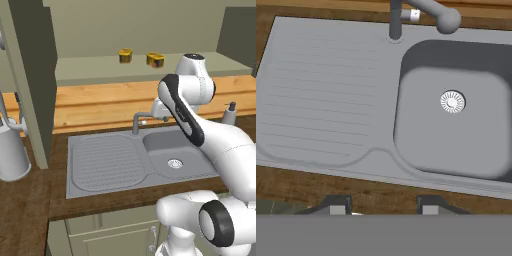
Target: Pick the canned food and place it on the digital scale for weighing, and close the cabinet.
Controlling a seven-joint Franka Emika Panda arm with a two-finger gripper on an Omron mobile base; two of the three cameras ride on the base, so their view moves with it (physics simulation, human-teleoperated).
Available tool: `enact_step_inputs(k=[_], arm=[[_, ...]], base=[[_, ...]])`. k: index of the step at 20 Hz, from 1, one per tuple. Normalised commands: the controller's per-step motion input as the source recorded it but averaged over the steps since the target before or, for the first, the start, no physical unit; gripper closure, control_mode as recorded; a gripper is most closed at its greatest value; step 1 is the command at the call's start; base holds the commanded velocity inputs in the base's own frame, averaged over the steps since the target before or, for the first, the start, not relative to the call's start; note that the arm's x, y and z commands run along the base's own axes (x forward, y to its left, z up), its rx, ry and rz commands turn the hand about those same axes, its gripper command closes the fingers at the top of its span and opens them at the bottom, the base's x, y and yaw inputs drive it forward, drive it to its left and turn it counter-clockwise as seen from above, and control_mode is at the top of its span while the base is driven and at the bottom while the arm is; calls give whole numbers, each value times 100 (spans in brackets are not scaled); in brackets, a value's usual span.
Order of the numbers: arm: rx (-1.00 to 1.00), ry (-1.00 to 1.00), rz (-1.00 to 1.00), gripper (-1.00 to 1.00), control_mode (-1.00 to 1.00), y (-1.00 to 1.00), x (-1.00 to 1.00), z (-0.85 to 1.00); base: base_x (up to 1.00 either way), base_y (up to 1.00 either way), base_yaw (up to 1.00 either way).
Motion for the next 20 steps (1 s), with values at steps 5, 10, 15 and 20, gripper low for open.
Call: enact_step_inputs(k=[5, 10, 15, 20], arm=[[-1, -17, 0, -100, -100, -2, -60, 0], [-1, -49, 2, -100, -100, -4, -86, 41], [0, -25, 11, -100, -100, -10, -44, 96], [-1, -12, 3, -100, -100, 0, -15, 96]], base=[[0, 0, 0], [0, 0, 0], [0, 0, 0], [0, 0, 0]])
